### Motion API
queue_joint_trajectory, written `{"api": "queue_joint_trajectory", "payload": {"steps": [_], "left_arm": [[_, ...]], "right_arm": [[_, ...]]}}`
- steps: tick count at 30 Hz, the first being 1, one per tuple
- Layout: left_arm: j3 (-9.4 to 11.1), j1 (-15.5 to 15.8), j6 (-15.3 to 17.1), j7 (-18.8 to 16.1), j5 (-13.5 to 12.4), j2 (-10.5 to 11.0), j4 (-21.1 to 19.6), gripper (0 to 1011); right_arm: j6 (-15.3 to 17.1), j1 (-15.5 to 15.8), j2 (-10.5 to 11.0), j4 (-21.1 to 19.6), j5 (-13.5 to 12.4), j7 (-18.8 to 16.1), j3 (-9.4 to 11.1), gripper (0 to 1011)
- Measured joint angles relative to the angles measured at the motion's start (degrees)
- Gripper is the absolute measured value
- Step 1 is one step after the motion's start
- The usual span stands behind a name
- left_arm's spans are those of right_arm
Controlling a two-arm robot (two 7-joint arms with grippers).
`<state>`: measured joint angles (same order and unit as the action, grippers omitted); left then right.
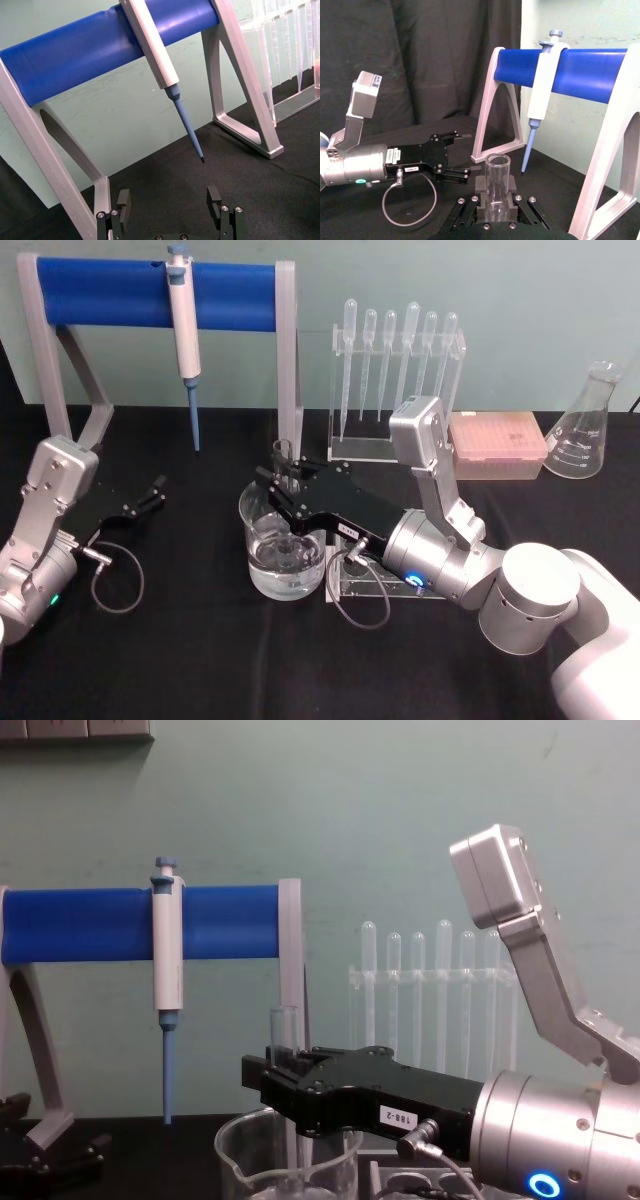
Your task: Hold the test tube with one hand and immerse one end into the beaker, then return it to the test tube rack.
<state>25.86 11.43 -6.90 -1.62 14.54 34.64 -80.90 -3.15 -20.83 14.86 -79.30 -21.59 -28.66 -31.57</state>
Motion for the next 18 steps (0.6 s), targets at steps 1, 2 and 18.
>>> {"api": "queue_joint_trajectory", "payload": {"steps": [1,2,18], "left_arm": [[0.0,0.0,0.0,0.0,0.0,0.0,0.0,1000],[0.0,0.0,0.0,0.0,0.0,0.0,0.0,1000],[0.0,0.0,0.0,0.0,0.0,0.0,0.0,1000]], "right_arm": [[0.0,0.0,0.0,0.0,0.0,0.0,0.0,224],[0.0,0.0,0.0,0.0,0.0,0.0,0.0,225],[0.0,0.0,0.0,0.0,0.0,0.0,0.0,224]]}}
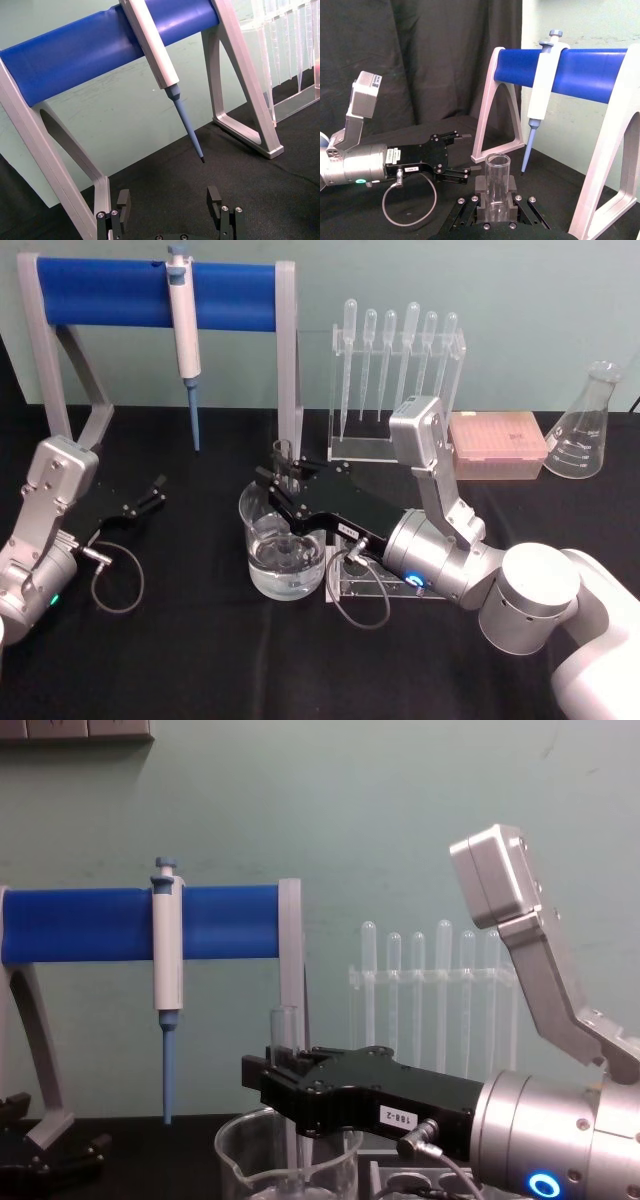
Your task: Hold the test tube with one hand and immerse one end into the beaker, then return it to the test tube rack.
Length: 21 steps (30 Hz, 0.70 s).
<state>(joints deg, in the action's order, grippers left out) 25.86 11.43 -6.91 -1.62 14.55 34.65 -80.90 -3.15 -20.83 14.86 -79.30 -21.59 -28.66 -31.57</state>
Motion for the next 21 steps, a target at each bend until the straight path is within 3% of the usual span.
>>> {"api": "queue_joint_trajectory", "payload": {"steps": [21], "left_arm": [[0.0,0.0,0.0,0.0,0.0,0.0,0.0,1000]], "right_arm": [[0.0,0.0,0.0,0.0,0.0,0.0,0.0,224]]}}
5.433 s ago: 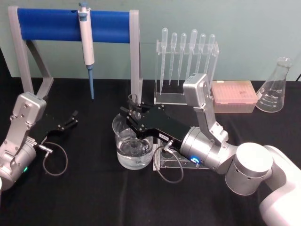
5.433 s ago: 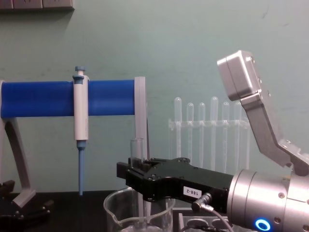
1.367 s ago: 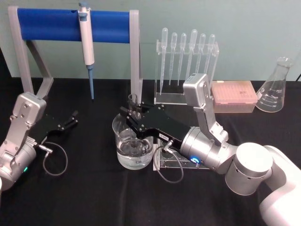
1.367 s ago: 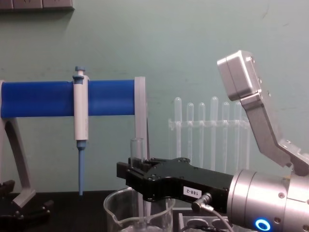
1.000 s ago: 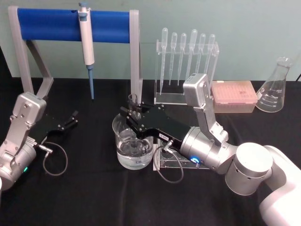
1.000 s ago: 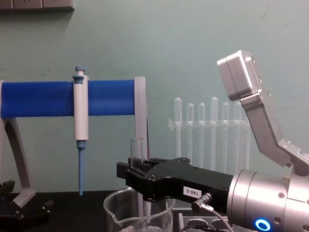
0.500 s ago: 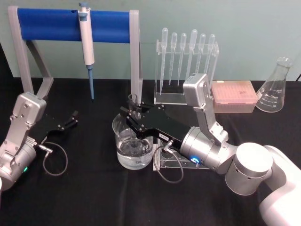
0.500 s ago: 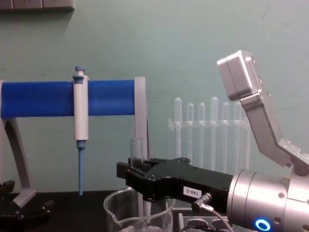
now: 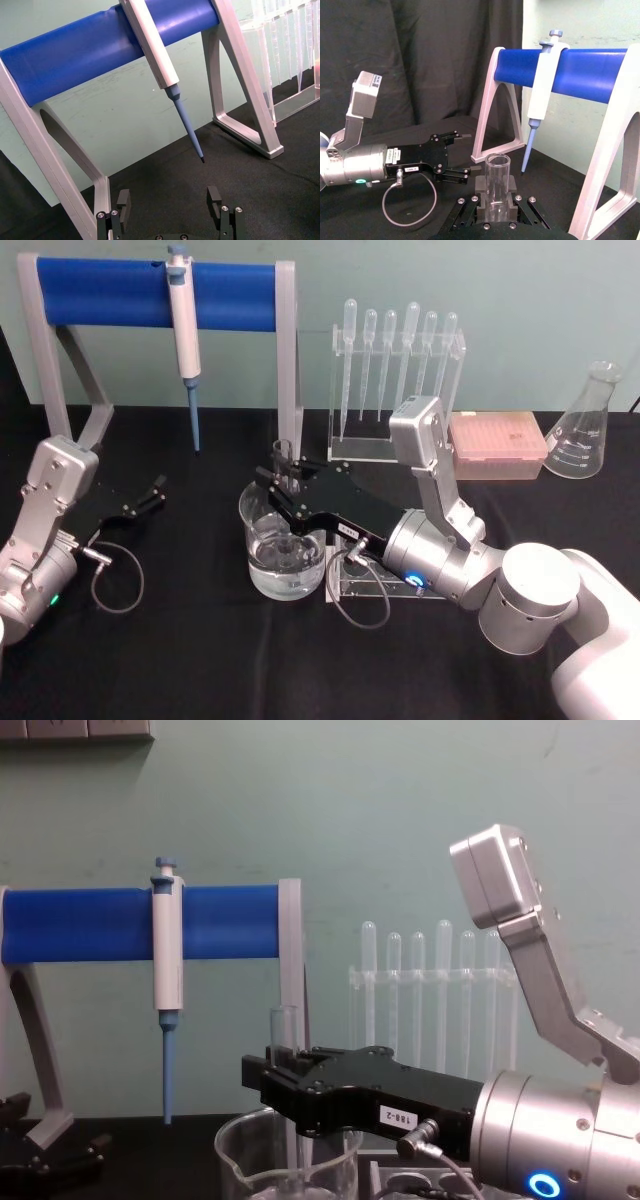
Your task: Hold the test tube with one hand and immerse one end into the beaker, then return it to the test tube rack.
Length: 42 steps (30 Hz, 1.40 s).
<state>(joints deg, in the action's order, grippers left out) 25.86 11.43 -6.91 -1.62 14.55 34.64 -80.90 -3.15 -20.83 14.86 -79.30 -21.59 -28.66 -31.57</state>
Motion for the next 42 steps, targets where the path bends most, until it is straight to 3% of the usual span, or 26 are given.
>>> {"api": "queue_joint_trajectory", "payload": {"steps": [42], "left_arm": [[0.0,0.0,0.0,0.0,0.0,0.0,0.0,1000]], "right_arm": [[0.0,0.0,0.0,0.0,0.0,0.0,0.0,224]]}}
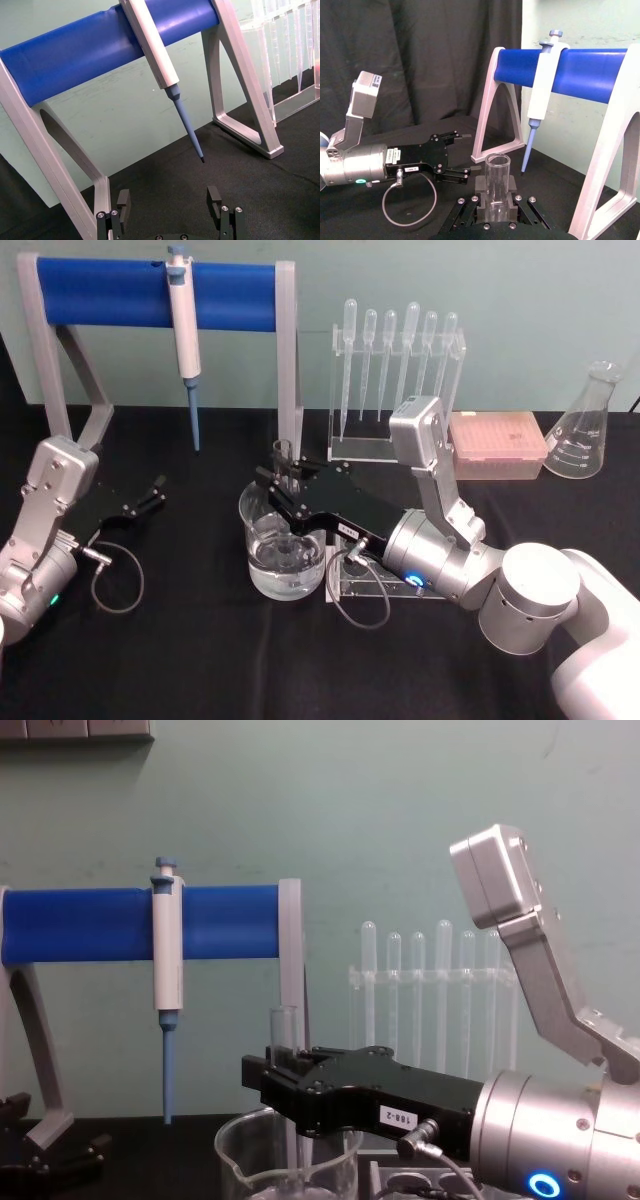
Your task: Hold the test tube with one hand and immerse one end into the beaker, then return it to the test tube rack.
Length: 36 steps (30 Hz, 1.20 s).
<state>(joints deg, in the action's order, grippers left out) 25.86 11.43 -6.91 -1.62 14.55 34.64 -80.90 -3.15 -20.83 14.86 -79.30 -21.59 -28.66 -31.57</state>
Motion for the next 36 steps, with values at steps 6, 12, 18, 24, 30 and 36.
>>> {"api": "queue_joint_trajectory", "payload": {"steps": [6,12,18,24,30,36], "left_arm": [[0.0,0.0,0.0,0.0,0.0,0.0,0.0,1000],[0.0,0.0,0.0,0.0,0.0,0.0,0.0,1000],[0.0,0.0,0.0,0.0,0.0,0.0,0.0,1000],[0.0,0.0,0.0,0.0,0.0,0.0,0.0,1000],[0.0,0.0,0.0,0.0,0.0,0.0,0.0,1000],[0.0,0.0,0.0,0.0,0.0,0.0,0.0,1000]], "right_arm": [[0.0,0.0,0.0,0.0,0.0,0.0,0.0,224],[0.0,0.1,0.1,-0.7,0.0,0.0,0.2,224],[1.0,0.3,0.6,-4.6,-0.4,0.6,1.4,224],[3.0,0.0,1.8,-9.9,-1.7,1.1,2.9,225],[3.7,0.1,3.3,-14.1,-4.2,1.5,4.9,224],[4.0,2.0,6.4,-18.3,-5.9,2.8,7.4,225]]}}
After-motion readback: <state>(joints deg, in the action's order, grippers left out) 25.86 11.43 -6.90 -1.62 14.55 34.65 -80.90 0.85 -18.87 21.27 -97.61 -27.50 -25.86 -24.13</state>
